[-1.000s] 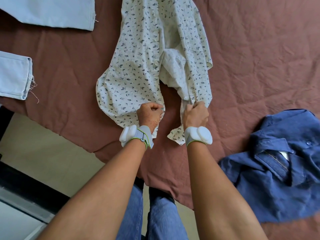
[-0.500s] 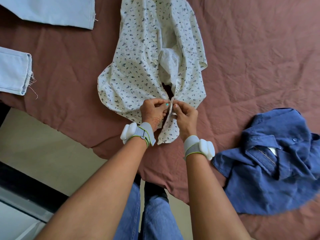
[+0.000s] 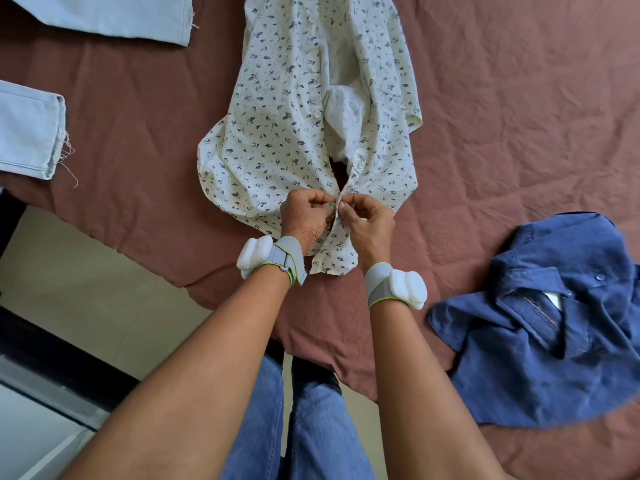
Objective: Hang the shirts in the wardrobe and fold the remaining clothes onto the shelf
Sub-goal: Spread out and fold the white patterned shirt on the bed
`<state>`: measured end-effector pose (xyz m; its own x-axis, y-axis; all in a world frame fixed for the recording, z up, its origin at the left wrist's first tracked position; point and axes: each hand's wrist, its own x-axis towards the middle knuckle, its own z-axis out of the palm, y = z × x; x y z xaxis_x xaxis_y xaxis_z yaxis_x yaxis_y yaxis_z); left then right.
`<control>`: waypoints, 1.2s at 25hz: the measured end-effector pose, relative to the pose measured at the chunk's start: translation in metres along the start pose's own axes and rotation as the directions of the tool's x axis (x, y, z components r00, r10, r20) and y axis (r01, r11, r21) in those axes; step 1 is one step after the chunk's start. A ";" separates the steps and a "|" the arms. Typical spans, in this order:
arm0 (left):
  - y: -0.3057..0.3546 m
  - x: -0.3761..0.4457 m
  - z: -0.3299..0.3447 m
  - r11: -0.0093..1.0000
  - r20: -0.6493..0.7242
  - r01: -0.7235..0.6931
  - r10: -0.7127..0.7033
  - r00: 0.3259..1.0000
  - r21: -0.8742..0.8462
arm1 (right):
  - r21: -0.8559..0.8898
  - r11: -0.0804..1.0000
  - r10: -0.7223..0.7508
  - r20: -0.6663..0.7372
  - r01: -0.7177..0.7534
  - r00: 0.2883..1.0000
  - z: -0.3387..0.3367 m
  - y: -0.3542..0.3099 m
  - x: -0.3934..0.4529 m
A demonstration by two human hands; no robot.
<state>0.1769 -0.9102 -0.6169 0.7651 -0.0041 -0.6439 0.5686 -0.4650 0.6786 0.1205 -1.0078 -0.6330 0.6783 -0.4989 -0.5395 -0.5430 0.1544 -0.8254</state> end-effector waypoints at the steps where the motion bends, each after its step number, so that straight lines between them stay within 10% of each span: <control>1: 0.000 0.001 -0.001 1.000 -0.011 0.001 -0.001 1.000 0.008 | -0.013 1.000 -0.011 0.026 0.011 1.000 0.000 0.000 0.000; 30: -0.003 0.013 -0.002 0.958 0.036 -0.194 0.190 0.981 0.214 | -0.020 1.000 -0.015 0.079 0.016 0.997 0.012 -0.009 0.008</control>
<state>0.1856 -0.9071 -0.6269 0.8481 -0.1240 -0.5151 0.3318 -0.6336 0.6989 0.1367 -1.0026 -0.6315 0.7231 -0.4321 -0.5388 -0.5419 0.1288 -0.8305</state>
